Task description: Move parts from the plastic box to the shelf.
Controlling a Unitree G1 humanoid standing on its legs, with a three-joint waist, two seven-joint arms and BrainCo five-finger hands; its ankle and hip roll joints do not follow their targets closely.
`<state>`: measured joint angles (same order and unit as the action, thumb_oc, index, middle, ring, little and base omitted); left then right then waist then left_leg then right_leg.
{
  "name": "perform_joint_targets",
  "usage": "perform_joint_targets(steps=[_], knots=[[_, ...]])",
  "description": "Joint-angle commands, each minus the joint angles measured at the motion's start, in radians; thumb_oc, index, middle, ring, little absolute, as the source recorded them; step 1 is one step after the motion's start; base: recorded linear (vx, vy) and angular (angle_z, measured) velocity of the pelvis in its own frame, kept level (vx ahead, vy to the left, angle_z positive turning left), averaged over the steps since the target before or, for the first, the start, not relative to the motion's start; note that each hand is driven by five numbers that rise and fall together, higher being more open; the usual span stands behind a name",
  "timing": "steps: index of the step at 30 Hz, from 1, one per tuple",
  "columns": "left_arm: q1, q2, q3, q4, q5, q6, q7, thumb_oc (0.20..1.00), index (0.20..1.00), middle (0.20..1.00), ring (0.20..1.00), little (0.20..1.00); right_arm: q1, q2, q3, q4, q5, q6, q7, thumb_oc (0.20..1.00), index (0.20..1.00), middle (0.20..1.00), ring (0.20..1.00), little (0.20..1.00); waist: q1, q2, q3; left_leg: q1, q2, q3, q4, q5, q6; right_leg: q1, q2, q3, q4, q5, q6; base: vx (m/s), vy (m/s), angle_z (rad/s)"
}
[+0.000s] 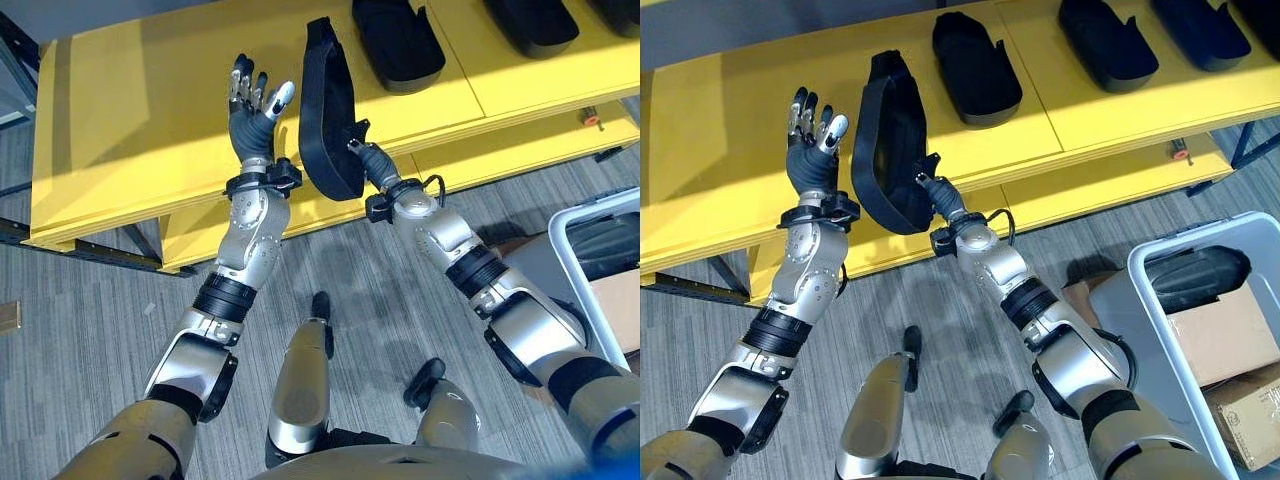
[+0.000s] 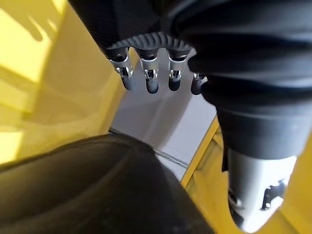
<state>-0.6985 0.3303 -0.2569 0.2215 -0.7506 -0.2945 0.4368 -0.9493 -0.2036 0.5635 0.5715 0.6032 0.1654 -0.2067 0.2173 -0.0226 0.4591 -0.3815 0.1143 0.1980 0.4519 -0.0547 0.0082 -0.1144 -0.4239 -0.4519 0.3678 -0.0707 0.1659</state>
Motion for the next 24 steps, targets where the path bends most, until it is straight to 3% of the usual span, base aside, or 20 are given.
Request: perform_joint_targets(steps=[1, 3, 4, 6, 7, 8, 9, 10, 11, 17, 24], knots=[[-0.068, -0.004, -0.032, -0.033, 0.02, -0.038, -0.001, 1.0, 1.0, 1.0, 1.0, 1.0, -0.124, 0.03, -0.025, -0.043, -0.041, -0.111, -0.02, 0.2, 0.2, 0.2, 0.2, 0.2, 0.031, 0.022, -0.019, 0.086, 0.019, 0.095, -0.043, -0.031, -0.021, -0.052, -0.001, 0.003, 0.129, -0.004, -0.021, -0.02, 0.192, 0.1], [-0.074, -0.016, -0.032, -0.03, 0.03, -0.035, 0.009, 1.0, 1.0, 1.0, 1.0, 1.0, -0.132, 0.037, -0.022, -0.048, -0.045, -0.1, -0.028, 0.2, 0.2, 0.2, 0.2, 0.2, 0.007, 0.03, -0.009, 0.097, 0.003, 0.094, -0.048, -0.039, -0.011, -0.094, 0.041, 0.041, 0.185, -0.041, -0.029, 0.03, 0.129, 0.03], [-0.081, -0.022, -0.033, -0.015, 0.033, -0.041, 0.009, 1.0, 1.0, 1.0, 1.0, 1.0, -0.132, 0.046, -0.018, -0.048, -0.049, -0.1, -0.037, 0.2, 0.2, 0.2, 0.2, 0.2, -0.014, 0.026, 0.003, 0.118, -0.012, 0.099, -0.061, -0.045, -0.009, -0.114, 0.089, 0.052, 0.171, -0.045, -0.03, 0.11, 0.01, 0.0], [-0.088, -0.024, -0.038, -0.001, 0.036, -0.051, 0.016, 1.0, 1.0, 1.0, 1.0, 1.0, -0.132, 0.054, -0.017, -0.043, -0.054, -0.094, -0.04, 0.2, 0.2, 0.2, 0.2, 0.2, -0.036, 0.016, 0.013, 0.164, -0.033, 0.115, -0.101, -0.046, -0.012, -0.128, 0.137, 0.045, 0.074, 0.008, -0.014, 0.18, -0.082, 0.17], [-0.106, -0.02, -0.052, 0.017, 0.032, -0.054, 0.029, 1.0, 1.0, 1.0, 1.0, 1.0, -0.141, 0.062, -0.016, -0.026, -0.053, -0.099, -0.047, 0.2, 0.2, 0.2, 0.2, 0.2, -0.062, 0.008, 0.022, 0.193, -0.054, 0.107, -0.116, -0.065, -0.006, -0.169, 0.182, 0.09, -0.006, 0.084, 0.005, 0.24, -0.223, 0.33], [-0.121, -0.017, -0.069, 0.034, 0.02, -0.058, 0.027, 1.0, 1.0, 1.0, 1.0, 1.0, -0.14, 0.066, -0.01, -0.014, -0.049, -0.114, -0.075, 0.2, 0.2, 0.2, 0.2, 0.2, -0.091, 0.004, 0.029, 0.193, -0.073, 0.074, -0.102, -0.091, 0.009, -0.222, 0.223, 0.171, -0.022, 0.115, 0.011, 0.2, -0.207, 0.31], [-0.123, -0.017, -0.071, 0.037, 0.017, -0.059, 0.025, 1.0, 1.0, 1.0, 1.0, 1.0, -0.14, 0.066, -0.009, -0.011, -0.049, -0.117, -0.078, 0.2, 0.2, 0.2, 0.2, 0.2, -0.094, 0.005, 0.029, 0.191, -0.074, 0.07, -0.097, -0.096, 0.011, -0.229, 0.228, 0.18, -0.021, 0.116, 0.011, 0.17, -0.27, 0.36], [-0.123, -0.011, -0.083, 0.048, 0.007, -0.062, -0.002, 1.0, 1.0, 1.0, 1.0, 1.0, -0.136, 0.054, -0.006, -0.006, -0.051, -0.132, -0.102, 0.2, 0.2, 0.2, 0.2, 0.2, -0.114, -0.001, 0.023, 0.185, -0.092, 0.037, -0.1, -0.103, 0.016, -0.227, 0.272, 0.238, -0.052, 0.118, 0.001, 0.05, -0.256, 0.74], [-0.122, -0.002, -0.091, 0.061, -0.004, -0.072, -0.023, 1.0, 1.0, 1.0, 1.0, 1.0, -0.137, 0.034, -0.011, 0.005, -0.049, -0.139, -0.101, 0.2, 0.2, 0.2, 0.2, 0.2, -0.119, -0.014, 0.014, 0.166, -0.104, 0.033, -0.105, -0.074, 0.024, -0.224, 0.292, 0.247, -0.071, 0.137, -0.022, 0.06, -0.287, 1.05], [-0.113, 0.033, -0.109, 0.07, -0.063, -0.102, -0.068, 1.0, 1.0, 1.0, 1.0, 1.0, -0.186, -0.043, -0.025, 0.081, -0.04, -0.15, -0.059, 0.2, 0.2, 0.2, 0.2, 0.2, -0.099, -0.028, -0.014, 0.154, -0.102, 0.051, -0.116, -0.056, -0.005, -0.166, 0.31, 0.2, -0.129, 0.111, -0.057, 0.05, -0.12, 0.69], [-0.127, 0.042, -0.112, 0.068, -0.097, -0.088, -0.095, 1.0, 1.0, 1.0, 1.0, 1.0, -0.287, -0.095, 0.009, 0.2, -0.063, -0.141, -0.06, 0.2, 0.2, 0.2, 0.2, 0.2, -0.07, -0.033, -0.018, 0.127, -0.054, 0.056, -0.078, -0.072, -0.051, -0.117, 0.324, 0.146, -0.123, 0.027, -0.096, 0.09, -0.066, 0.07]])
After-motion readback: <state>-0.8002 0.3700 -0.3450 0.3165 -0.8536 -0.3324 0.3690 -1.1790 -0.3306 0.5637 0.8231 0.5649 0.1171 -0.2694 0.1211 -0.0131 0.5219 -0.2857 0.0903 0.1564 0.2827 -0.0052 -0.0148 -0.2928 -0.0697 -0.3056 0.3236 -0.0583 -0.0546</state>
